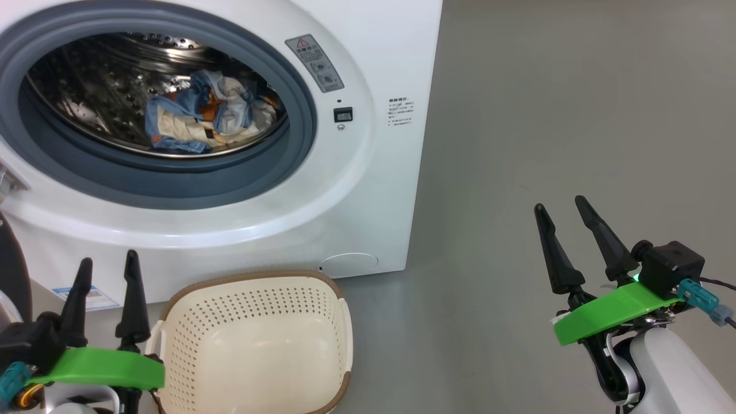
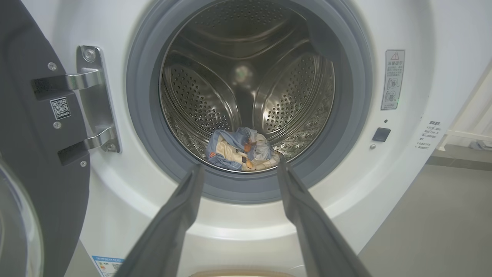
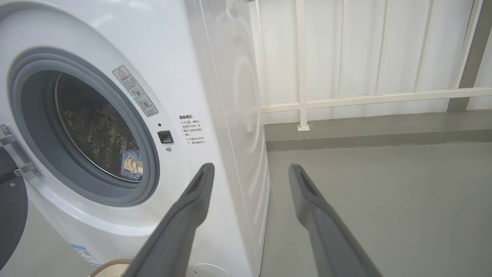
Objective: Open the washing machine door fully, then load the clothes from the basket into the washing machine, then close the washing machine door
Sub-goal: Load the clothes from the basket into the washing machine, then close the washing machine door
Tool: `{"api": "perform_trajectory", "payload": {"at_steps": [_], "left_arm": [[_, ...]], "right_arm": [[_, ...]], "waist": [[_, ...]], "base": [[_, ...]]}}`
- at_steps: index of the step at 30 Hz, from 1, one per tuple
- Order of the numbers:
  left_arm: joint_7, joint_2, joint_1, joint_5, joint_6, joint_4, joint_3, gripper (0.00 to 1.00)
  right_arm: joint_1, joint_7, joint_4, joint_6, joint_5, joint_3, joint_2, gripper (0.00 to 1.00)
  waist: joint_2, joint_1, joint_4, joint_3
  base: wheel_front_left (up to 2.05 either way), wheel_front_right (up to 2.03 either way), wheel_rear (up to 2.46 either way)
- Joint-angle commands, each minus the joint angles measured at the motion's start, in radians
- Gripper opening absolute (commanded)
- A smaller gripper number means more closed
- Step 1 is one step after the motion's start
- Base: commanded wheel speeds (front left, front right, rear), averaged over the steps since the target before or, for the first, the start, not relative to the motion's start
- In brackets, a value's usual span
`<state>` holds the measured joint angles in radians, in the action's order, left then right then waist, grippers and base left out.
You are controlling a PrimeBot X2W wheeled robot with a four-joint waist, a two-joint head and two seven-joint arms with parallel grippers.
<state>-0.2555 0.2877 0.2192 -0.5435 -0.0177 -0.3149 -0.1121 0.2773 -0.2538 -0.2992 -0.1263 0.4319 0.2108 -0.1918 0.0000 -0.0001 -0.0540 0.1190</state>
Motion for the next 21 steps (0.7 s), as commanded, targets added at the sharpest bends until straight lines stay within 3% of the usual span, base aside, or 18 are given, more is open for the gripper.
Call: {"api": "perform_trajectory", "payload": {"at_steps": [1,21], "left_arm": [[-0.006,0.021,0.011,0.022,-0.005,0.028,0.042,1.00],[-0.006,-0.029,0.009,0.119,-0.047,0.025,0.098,1.00]], "right_arm": [[-0.001,-0.008,0.027,-0.004,0.006,0.012,-0.012,1.00],[0.007,-0.008,0.026,-0.004,0.010,0.025,-0.015,1.00]], "waist": [[0.0000,0.0001,0.001,-0.001],[0.0000,0.0001,0.000,0.002]], "base": [[0.00,0.00,0.00],[0.00,0.00,0.00]]}}
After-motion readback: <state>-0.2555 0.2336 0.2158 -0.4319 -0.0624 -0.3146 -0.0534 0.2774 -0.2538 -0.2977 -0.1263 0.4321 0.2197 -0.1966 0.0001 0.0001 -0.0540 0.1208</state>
